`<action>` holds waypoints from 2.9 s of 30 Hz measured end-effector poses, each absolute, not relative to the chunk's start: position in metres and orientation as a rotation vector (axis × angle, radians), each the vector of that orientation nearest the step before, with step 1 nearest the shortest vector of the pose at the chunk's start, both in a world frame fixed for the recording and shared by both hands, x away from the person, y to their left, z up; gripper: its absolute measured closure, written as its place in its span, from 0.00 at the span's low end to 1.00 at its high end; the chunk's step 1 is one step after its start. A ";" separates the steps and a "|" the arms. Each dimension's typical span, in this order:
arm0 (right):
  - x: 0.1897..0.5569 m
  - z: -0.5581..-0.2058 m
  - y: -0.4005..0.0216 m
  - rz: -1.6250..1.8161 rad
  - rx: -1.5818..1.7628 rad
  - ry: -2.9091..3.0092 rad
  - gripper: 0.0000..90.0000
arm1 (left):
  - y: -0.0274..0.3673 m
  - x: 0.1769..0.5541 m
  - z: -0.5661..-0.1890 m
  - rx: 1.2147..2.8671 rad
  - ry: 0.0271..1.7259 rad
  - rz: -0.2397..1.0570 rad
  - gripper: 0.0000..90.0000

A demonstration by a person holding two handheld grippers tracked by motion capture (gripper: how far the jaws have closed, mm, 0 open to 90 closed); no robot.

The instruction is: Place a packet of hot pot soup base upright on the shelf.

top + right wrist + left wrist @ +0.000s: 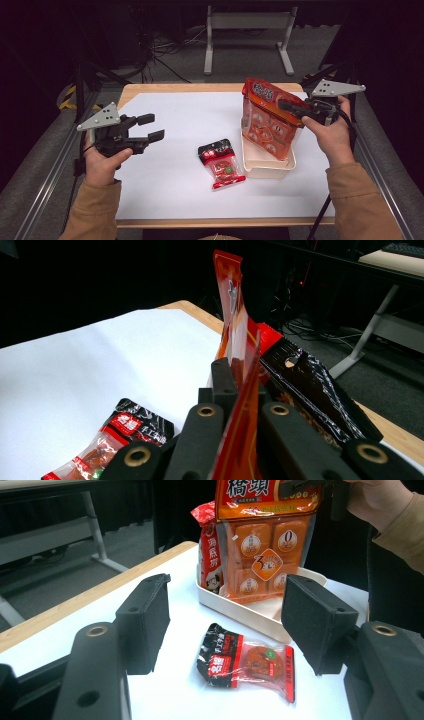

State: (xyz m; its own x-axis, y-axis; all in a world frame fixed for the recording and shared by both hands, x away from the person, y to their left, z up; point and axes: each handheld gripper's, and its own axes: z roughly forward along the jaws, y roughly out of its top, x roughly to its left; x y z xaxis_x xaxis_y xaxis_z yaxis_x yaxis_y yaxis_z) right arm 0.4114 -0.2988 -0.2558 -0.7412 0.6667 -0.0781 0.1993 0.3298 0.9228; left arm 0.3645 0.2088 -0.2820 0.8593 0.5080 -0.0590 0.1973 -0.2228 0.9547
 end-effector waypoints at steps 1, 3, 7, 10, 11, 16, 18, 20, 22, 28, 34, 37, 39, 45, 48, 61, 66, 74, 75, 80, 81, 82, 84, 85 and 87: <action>0.411 -0.256 -0.299 1.400 0.761 2.153 0.99 | 0.208 0.365 -0.282 1.801 0.538 0.310 0.41; 0.411 -0.258 -0.301 1.409 0.767 2.161 0.99 | 0.207 0.365 -0.283 1.806 0.537 0.310 0.41; 0.410 -0.260 -0.301 1.420 0.768 2.167 0.99 | 0.206 0.366 -0.283 1.807 0.533 0.305 0.41; 0.410 -0.262 -0.301 1.418 0.774 2.176 0.99 | 0.205 0.366 -0.283 1.810 0.531 0.305 0.41; 0.410 -0.263 -0.301 1.418 0.777 2.178 0.99 | 0.205 0.366 -0.283 1.809 0.531 0.303 0.41; 0.410 -0.269 -0.301 1.411 0.787 2.192 0.99 | 0.204 0.368 -0.283 1.813 0.524 0.303 0.41; 0.410 -0.271 -0.301 1.406 0.789 2.198 0.99 | 0.203 0.368 -0.283 1.812 0.526 0.298 0.41; 0.411 -0.276 -0.298 1.376 0.790 2.226 0.99 | 0.203 0.368 -0.283 1.816 0.523 0.300 0.40; 0.413 -0.282 -0.296 1.356 0.790 2.243 0.99 | 0.203 0.369 -0.284 1.816 0.527 0.295 0.40; 0.414 -0.285 -0.298 1.374 0.812 2.236 0.99 | 0.201 0.370 -0.285 1.818 0.535 0.294 0.39; 0.413 -0.286 -0.300 1.376 0.813 2.238 0.99 | 0.200 0.374 -0.288 1.828 0.547 0.297 0.36; 0.412 -0.286 -0.303 1.363 0.830 2.231 0.96 | 0.198 0.376 -0.291 1.834 0.570 0.289 0.35; 0.411 -0.286 -0.304 1.363 0.835 2.225 0.94 | 0.197 0.379 -0.293 1.844 0.592 0.281 0.35; 0.407 -0.285 -0.312 1.379 0.865 2.167 0.80 | 0.193 0.387 -0.300 1.862 0.602 0.262 0.34; 0.403 -0.282 -0.317 1.414 0.876 2.133 0.69 | 0.189 0.390 -0.302 1.870 0.597 0.255 0.33; 0.371 -0.276 -0.351 1.464 0.933 2.000 0.46 | 0.177 0.401 -0.310 1.908 0.577 0.255 0.32; 0.356 -0.279 -0.358 1.426 0.948 2.029 0.41 | 0.176 0.403 -0.314 1.912 0.598 0.256 0.32; 0.345 -0.302 -0.363 1.372 0.985 2.025 0.38 | 0.171 0.406 -0.322 1.941 0.607 0.268 0.32; 0.345 -0.304 -0.364 1.375 0.992 2.020 0.38 | 0.170 0.406 -0.323 1.940 0.610 0.267 0.32; 0.344 -0.316 -0.369 1.394 1.013 1.984 0.38 | 0.169 0.408 -0.326 1.943 0.617 0.271 0.32; 0.344 -0.318 -0.370 1.380 1.016 1.990 0.38 | 0.169 0.408 -0.326 1.942 0.620 0.271 0.32; 0.343 -0.319 -0.370 1.363 1.010 1.990 0.38 | 0.169 0.408 -0.327 1.941 0.624 0.272 0.33; 0.342 -0.324 -0.369 1.314 1.002 1.997 0.39 | 0.169 0.408 -0.327 1.942 0.626 0.272 0.33; 0.342 -0.326 -0.370 1.301 0.998 2.001 0.40 | 0.169 0.408 -0.327 1.943 0.627 0.271 0.34; 0.341 -0.330 -0.372 1.299 1.011 1.999 0.41 | 0.168 0.409 -0.328 1.944 0.632 0.270 0.34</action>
